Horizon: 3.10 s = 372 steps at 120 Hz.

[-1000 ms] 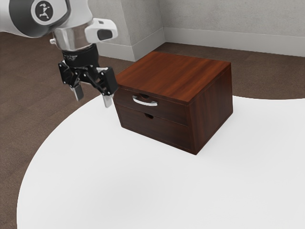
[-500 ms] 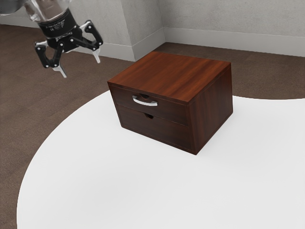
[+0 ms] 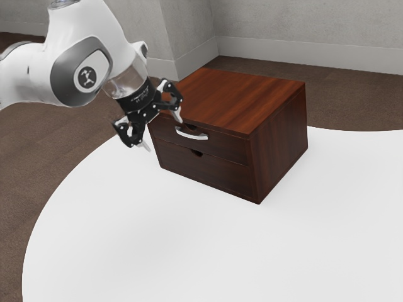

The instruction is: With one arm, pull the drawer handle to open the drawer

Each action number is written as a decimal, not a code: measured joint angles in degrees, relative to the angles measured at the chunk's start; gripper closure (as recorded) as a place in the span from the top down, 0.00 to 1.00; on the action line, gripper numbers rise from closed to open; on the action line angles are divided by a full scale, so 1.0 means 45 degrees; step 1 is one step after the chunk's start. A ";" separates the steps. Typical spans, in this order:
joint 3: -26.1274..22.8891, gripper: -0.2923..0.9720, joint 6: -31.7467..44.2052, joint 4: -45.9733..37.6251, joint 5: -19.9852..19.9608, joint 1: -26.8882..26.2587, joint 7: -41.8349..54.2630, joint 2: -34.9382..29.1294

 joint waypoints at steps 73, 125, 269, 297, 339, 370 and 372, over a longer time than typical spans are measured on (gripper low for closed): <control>-0.0074 0.77 0.4124 -0.3080 -0.0302 0.0779 -0.2705 -0.0936; -0.0153 0.77 0.5155 -0.3054 -0.0276 0.0749 -0.3474 -0.0209; -0.0156 0.77 0.6069 -0.2252 -0.0290 0.0740 -0.4073 0.1315; -0.0162 0.77 0.6122 -0.2152 -0.0290 0.0745 -0.4104 0.1473; -0.0149 0.77 0.6223 -0.2128 -0.0312 0.0744 -0.4136 0.1640; -0.0147 0.71 0.6356 -0.2187 -0.0325 0.0740 -0.4163 0.1631; -0.0147 0.70 0.6360 -0.2188 -0.0325 0.0739 -0.4165 0.1628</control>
